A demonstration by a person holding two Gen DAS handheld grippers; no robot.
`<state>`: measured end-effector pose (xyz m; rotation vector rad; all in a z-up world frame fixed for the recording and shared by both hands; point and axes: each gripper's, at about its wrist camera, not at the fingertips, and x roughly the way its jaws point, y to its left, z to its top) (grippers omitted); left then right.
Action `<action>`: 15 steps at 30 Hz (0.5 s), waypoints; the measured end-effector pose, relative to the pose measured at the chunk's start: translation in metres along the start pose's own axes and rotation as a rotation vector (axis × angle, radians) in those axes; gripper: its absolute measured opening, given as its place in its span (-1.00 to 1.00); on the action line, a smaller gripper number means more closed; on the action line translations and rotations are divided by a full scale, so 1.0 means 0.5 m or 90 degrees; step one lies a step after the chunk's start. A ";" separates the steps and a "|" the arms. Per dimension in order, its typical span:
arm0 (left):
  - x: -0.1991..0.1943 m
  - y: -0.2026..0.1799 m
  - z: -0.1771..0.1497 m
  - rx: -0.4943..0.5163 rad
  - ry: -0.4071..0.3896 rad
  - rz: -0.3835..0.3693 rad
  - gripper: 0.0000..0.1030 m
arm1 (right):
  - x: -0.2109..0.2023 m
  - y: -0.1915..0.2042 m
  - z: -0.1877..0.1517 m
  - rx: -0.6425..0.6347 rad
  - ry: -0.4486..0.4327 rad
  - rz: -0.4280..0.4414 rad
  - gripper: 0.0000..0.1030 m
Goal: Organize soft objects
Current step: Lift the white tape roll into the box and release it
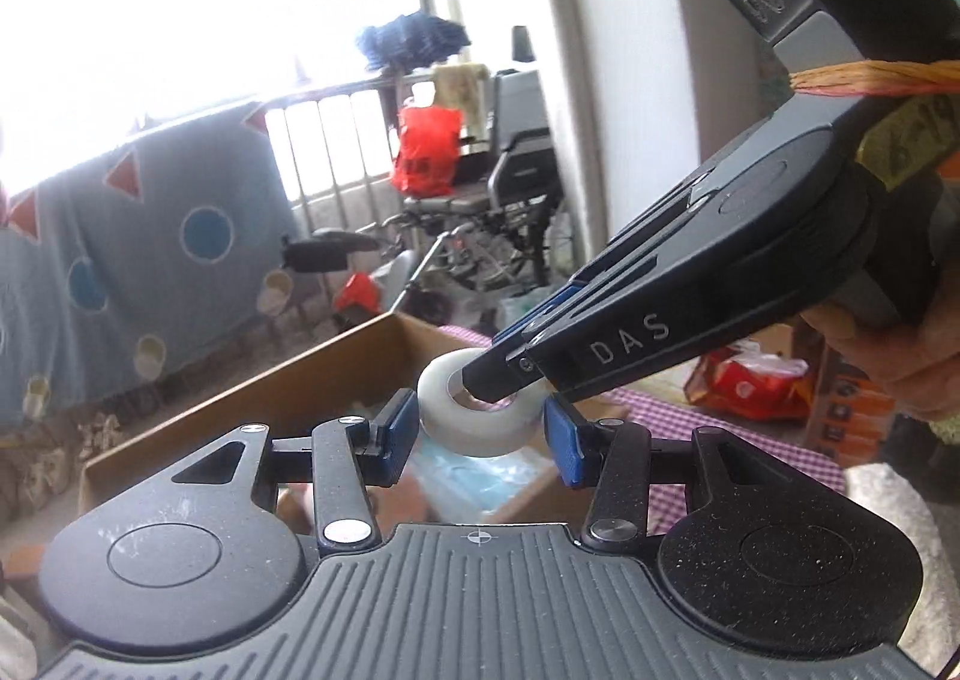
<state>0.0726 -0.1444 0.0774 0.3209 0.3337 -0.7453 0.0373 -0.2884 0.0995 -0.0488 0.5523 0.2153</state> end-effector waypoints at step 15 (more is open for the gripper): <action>0.158 0.170 -0.095 -0.233 0.198 -0.126 -0.11 | 0.386 -0.027 0.105 0.033 0.341 0.156 -0.70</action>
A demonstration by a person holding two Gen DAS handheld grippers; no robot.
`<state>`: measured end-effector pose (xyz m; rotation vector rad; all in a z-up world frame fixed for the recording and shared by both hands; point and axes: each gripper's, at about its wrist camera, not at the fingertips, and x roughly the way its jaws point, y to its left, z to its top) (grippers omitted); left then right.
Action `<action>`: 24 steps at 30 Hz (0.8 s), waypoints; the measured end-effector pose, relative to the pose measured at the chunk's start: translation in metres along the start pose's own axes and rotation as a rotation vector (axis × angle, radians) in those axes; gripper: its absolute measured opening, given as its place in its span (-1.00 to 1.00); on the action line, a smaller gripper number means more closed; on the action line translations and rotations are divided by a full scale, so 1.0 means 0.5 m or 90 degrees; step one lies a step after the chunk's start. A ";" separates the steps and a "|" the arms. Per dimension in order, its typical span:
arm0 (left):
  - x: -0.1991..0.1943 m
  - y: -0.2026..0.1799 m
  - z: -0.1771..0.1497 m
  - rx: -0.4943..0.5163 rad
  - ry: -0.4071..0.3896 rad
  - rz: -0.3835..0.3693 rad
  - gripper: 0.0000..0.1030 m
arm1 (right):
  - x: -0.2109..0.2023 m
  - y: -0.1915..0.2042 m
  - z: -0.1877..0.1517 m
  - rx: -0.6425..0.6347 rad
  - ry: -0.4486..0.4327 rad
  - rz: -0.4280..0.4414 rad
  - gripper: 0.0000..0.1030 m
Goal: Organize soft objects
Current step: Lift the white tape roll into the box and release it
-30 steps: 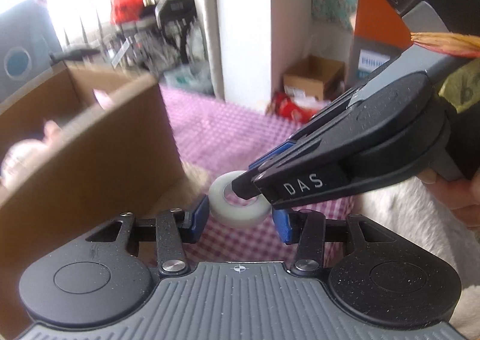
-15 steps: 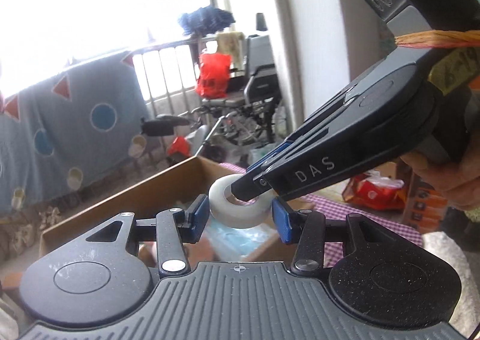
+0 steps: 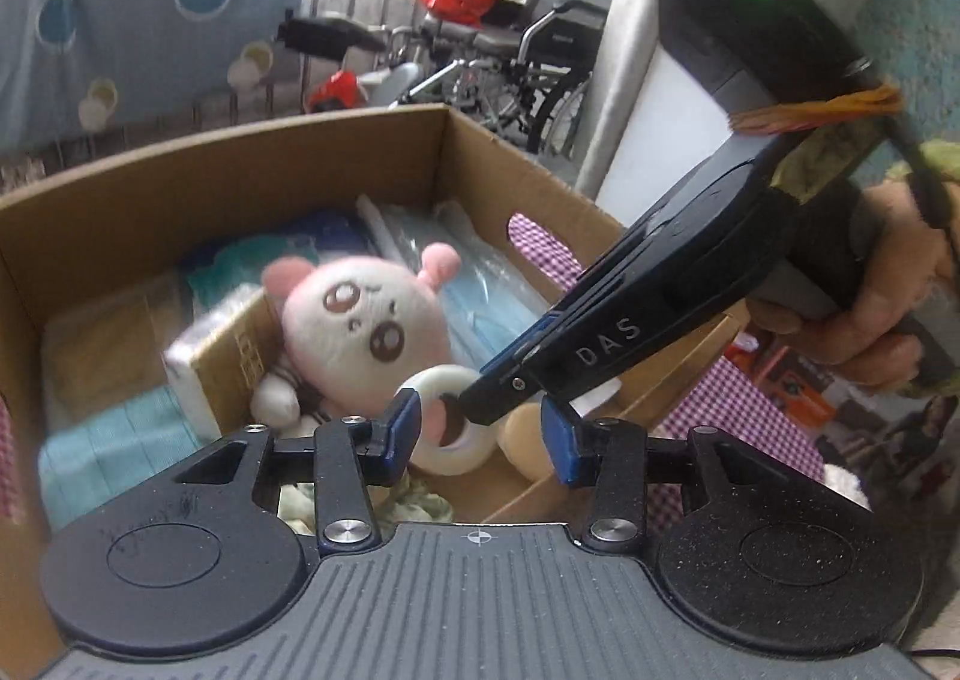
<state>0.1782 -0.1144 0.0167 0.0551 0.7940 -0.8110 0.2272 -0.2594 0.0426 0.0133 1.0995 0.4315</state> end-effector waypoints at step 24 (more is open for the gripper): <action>-0.132 0.086 -0.034 -0.085 -0.090 0.013 0.83 | 0.091 -0.027 0.042 0.019 0.109 0.008 -0.67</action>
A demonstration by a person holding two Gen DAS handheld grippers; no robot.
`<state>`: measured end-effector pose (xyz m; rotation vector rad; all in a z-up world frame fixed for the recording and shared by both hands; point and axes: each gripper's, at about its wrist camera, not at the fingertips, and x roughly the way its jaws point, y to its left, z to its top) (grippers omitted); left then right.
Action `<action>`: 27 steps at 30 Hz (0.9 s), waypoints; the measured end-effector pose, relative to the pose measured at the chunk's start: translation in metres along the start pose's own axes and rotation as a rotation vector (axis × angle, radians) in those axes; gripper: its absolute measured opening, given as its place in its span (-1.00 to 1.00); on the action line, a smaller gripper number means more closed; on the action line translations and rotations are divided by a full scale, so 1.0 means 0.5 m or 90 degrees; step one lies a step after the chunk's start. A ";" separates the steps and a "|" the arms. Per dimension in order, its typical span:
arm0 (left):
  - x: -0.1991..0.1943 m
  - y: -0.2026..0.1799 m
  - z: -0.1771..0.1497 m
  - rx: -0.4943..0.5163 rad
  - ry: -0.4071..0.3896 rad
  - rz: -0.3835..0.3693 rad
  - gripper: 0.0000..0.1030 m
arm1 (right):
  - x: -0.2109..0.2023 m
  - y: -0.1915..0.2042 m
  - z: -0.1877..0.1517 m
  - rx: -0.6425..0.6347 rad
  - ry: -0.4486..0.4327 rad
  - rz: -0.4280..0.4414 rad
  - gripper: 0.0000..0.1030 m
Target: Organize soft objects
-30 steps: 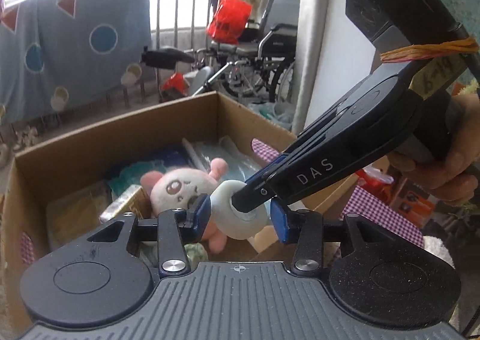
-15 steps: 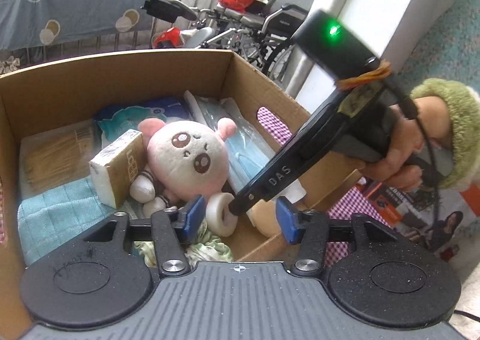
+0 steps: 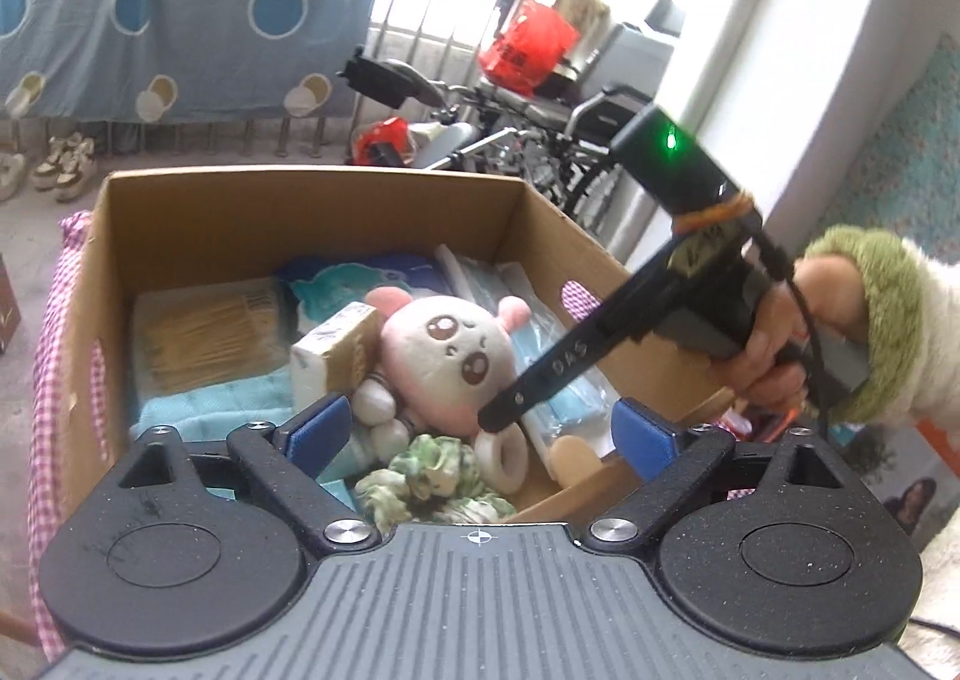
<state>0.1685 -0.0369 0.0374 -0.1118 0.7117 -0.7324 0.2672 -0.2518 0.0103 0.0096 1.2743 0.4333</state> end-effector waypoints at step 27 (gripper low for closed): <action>-0.110 -0.034 0.000 -0.022 -0.045 0.186 0.99 | -0.198 0.102 -0.185 0.034 -0.276 -0.058 0.87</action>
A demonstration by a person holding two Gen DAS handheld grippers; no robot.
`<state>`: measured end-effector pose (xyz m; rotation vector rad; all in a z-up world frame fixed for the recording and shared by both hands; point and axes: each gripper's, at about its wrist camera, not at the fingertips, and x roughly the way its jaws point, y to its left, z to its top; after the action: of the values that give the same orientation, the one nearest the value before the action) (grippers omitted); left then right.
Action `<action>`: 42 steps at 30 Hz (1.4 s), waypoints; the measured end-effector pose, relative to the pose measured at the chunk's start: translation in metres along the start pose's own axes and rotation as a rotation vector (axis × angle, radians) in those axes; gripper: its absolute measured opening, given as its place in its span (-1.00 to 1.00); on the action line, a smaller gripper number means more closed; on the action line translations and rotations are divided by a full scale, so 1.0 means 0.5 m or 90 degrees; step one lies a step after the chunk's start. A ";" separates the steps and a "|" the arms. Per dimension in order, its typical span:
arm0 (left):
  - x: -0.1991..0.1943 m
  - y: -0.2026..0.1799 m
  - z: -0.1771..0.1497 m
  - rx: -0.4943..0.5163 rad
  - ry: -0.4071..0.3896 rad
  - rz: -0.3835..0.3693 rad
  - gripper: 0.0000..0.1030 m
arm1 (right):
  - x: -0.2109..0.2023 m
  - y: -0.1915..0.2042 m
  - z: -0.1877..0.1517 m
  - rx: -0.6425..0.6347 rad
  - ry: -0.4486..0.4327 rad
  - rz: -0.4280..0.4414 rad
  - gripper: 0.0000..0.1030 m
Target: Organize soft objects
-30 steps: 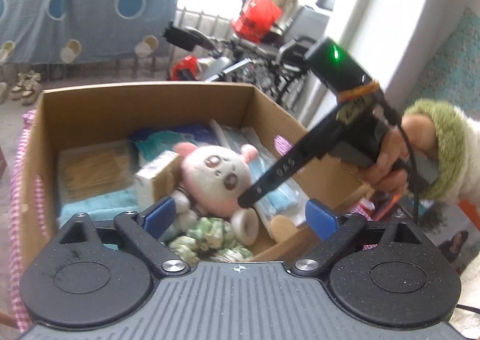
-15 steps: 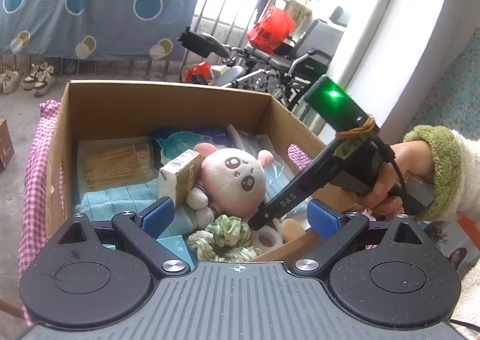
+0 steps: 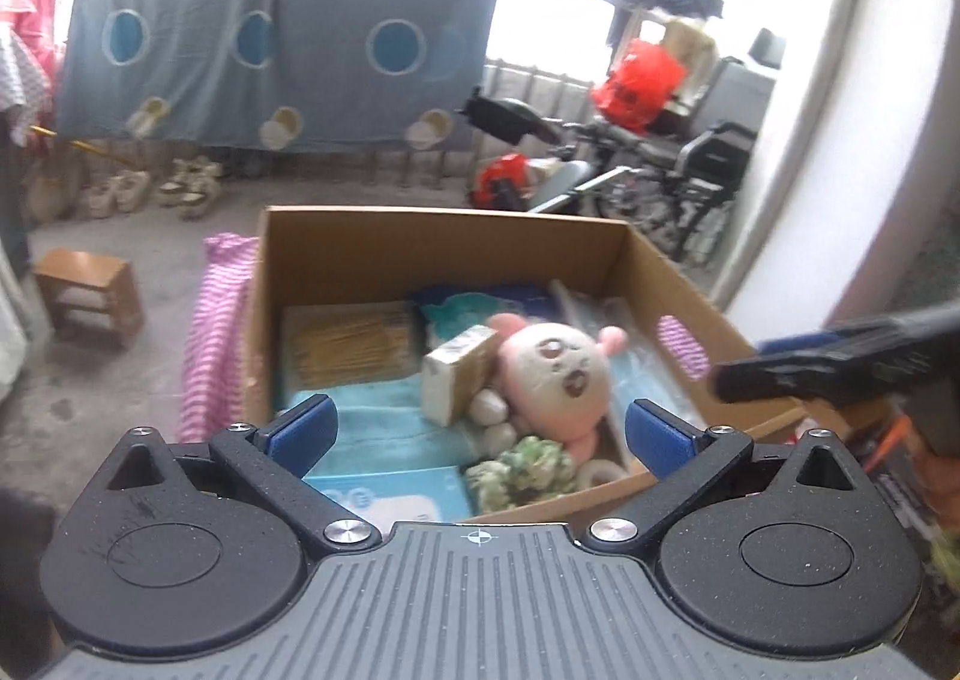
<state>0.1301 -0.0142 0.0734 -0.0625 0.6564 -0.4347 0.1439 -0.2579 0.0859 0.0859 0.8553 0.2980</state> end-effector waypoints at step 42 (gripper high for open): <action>0.040 -0.097 -0.034 -0.028 0.126 0.237 0.99 | -0.034 0.064 -0.129 0.049 -0.078 -0.181 1.00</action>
<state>0.1160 -0.0648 0.0576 0.0612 0.8523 -0.0672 0.0777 -0.2353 0.0622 0.0529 0.7463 -0.0070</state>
